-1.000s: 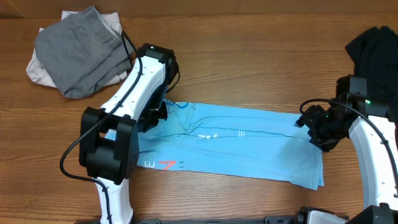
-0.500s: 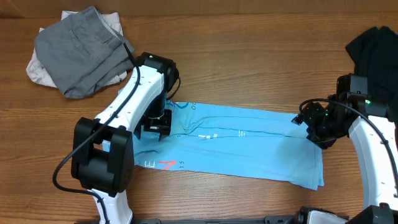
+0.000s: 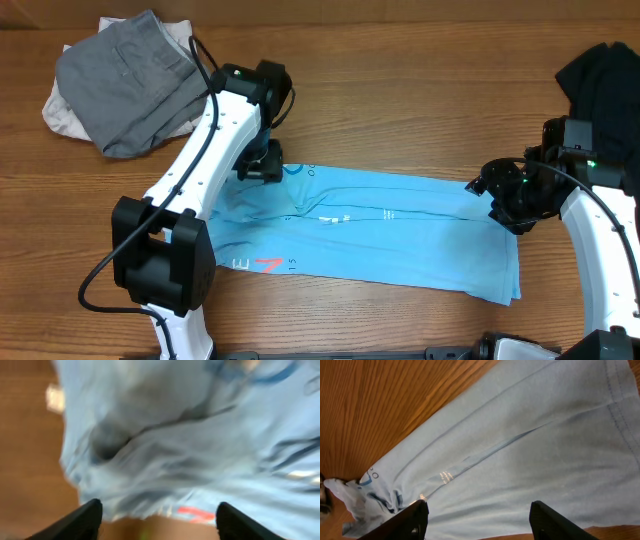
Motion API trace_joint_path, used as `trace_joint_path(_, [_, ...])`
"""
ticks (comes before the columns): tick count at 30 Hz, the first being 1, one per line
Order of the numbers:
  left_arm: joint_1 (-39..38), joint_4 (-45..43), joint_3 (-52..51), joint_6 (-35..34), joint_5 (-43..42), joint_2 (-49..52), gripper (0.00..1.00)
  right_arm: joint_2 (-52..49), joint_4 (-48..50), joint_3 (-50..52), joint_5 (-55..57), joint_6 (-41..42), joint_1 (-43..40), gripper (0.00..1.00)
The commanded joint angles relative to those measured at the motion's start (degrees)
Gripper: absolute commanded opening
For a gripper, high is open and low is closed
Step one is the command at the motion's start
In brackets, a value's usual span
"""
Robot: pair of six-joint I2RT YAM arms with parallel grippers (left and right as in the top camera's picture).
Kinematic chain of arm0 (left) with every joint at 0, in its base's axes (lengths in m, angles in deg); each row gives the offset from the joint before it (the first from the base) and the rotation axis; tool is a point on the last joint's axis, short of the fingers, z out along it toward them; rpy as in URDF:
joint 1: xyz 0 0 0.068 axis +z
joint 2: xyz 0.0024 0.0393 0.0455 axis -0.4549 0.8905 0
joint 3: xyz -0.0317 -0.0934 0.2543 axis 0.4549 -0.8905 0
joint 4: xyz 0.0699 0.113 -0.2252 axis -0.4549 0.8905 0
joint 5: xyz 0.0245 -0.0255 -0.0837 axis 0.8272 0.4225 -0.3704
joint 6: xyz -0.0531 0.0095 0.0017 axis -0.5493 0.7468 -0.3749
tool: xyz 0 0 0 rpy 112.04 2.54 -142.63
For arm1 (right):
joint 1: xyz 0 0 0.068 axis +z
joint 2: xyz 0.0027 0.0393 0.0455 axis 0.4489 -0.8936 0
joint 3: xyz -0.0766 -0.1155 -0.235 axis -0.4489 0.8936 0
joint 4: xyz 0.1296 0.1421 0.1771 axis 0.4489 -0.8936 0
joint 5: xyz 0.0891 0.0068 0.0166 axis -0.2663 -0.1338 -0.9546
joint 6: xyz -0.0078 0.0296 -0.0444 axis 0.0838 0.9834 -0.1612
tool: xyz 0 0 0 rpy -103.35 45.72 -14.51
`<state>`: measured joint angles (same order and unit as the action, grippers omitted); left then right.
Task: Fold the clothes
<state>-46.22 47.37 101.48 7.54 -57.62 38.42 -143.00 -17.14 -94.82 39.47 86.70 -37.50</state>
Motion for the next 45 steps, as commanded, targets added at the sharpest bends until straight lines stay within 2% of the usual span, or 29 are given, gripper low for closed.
trace_joint_path(1, [-0.59, -3.04, 1.16, 6.51, -3.76, -0.04, 0.82, 1.01, 0.31, 0.13, -0.33, -0.31, 0.28, 0.69])
trace_joint_path(2, [-0.59, -3.93, 1.16, 7.34, -3.76, 0.26, 0.84, 1.01, 0.26, 0.13, -0.33, -0.33, 0.28, 0.70])
trace_joint_path(7, [-0.59, -6.64, 1.14, 12.76, -6.16, 2.47, 0.79, 1.01, 0.04, 0.13, -0.33, -0.72, 0.28, 0.70])
trace_joint_path(13, [-0.59, -7.37, 0.87, 16.11, -10.34, 7.52, 0.78, 1.01, -0.11, 0.13, -0.33, -0.72, 0.28, 0.70])
trace_joint_path(19, [-0.72, -7.19, 0.87, 19.41, -12.59, 12.63, 0.71, 1.01, -0.28, 0.13, -0.33, -1.60, 0.28, 0.70])
trace_joint_path(22, [-0.74, -7.32, 0.87, 19.65, -13.11, 13.00, 0.67, 1.01, -0.04, 0.13, -0.33, -1.60, 0.28, 0.70])
trace_joint_path(32, [-0.74, -9.03, -0.02, 20.15, -12.90, 13.14, 0.68, 1.01, -0.46, 0.13, -0.33, -1.60, 0.28, 0.70])
trace_joint_path(38, [-0.74, -9.40, -0.24, 20.06, -12.96, 13.14, 0.59, 1.01, -0.31, 0.13, -0.35, -1.57, 0.28, 0.70])
trace_joint_path(45, [-0.72, -10.60, -0.24, 20.11, -12.37, 13.14, 0.63, 1.01, -0.33, 0.13, -0.33, -1.81, 0.28, 0.70])
